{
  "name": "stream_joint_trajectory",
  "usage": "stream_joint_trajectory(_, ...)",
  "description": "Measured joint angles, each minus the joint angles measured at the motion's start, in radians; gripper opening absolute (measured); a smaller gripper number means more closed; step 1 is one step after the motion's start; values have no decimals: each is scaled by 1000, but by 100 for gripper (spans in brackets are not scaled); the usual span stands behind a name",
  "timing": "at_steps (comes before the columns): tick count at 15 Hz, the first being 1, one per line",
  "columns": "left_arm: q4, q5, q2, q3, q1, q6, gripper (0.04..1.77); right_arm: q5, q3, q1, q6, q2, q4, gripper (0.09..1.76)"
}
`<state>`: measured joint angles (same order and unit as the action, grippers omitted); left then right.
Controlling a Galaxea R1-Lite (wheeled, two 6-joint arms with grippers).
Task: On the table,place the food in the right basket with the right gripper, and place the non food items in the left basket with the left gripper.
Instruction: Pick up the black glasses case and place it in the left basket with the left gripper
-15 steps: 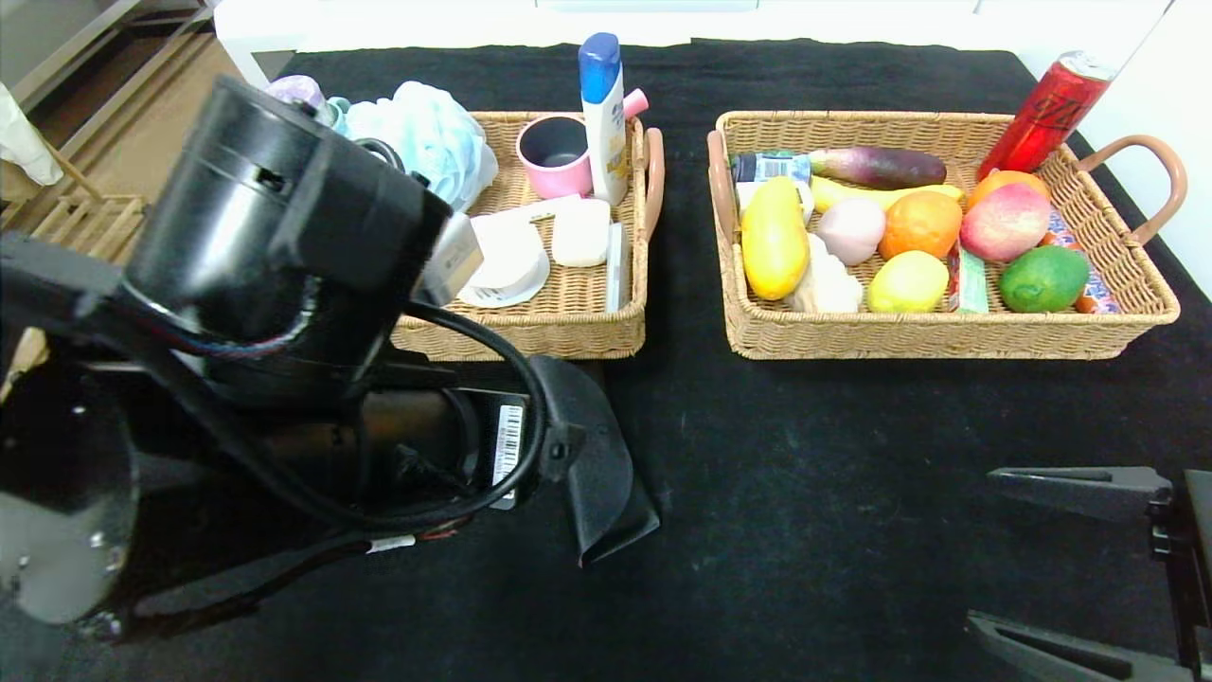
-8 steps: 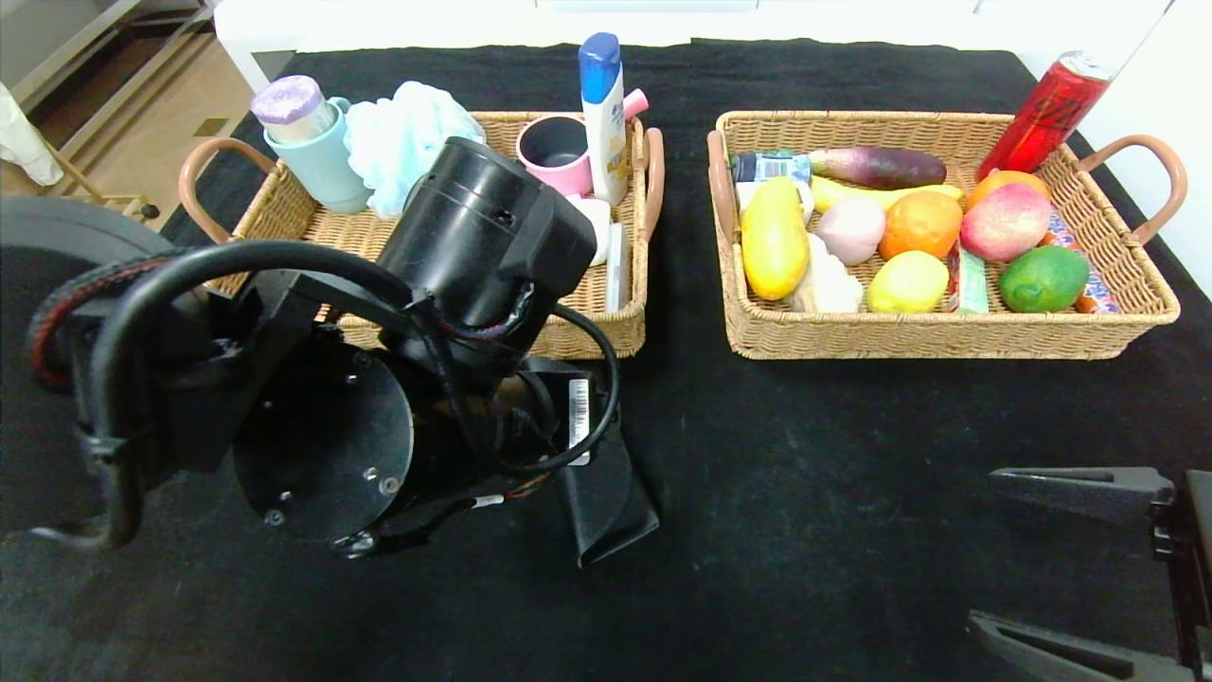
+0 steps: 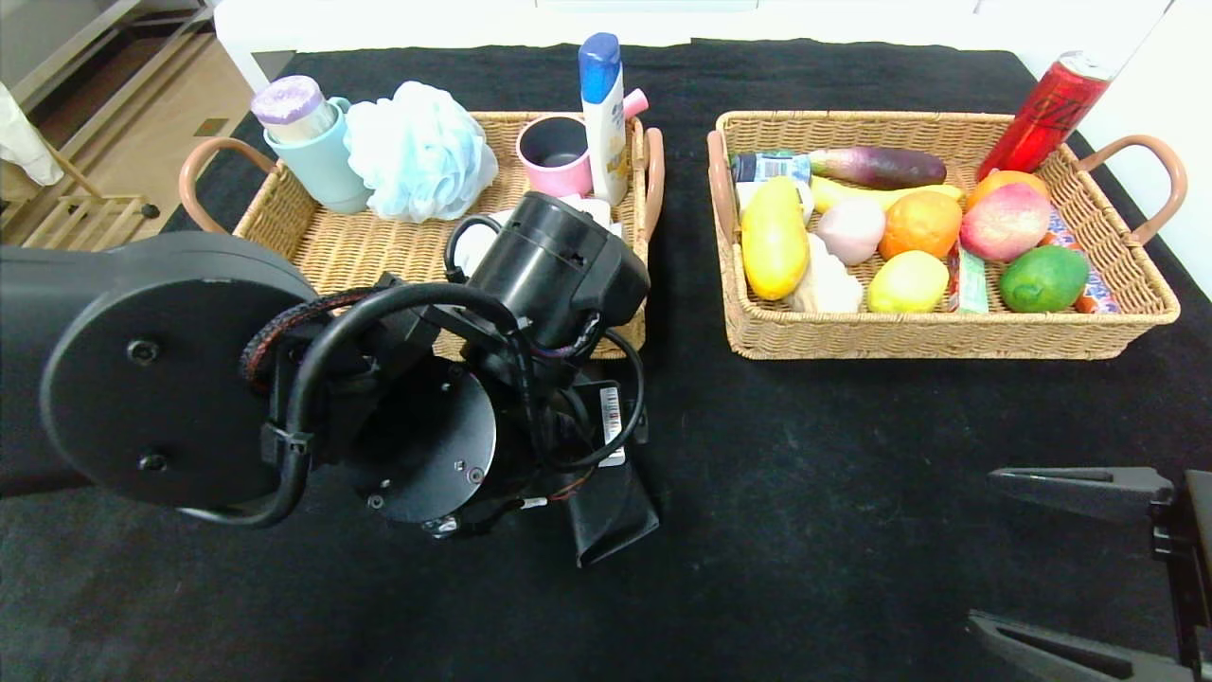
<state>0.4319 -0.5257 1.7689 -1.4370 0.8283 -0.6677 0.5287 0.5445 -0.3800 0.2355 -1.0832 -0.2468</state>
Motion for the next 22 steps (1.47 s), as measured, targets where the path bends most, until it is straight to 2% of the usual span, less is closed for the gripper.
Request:
stream_joint_trajectory(5,-47,2,29,1,-9,0,172,0,-1,0,0,0,0,170)
stream_joint_trajectory(19,-45,-6,85,-6,-19,8,172,0,-1,14,1,-8,-1,171)
stream_joint_trajectory(22,-38,-6,87,-10,-17,16,125,0,-1,15,1,-8,-2,171)
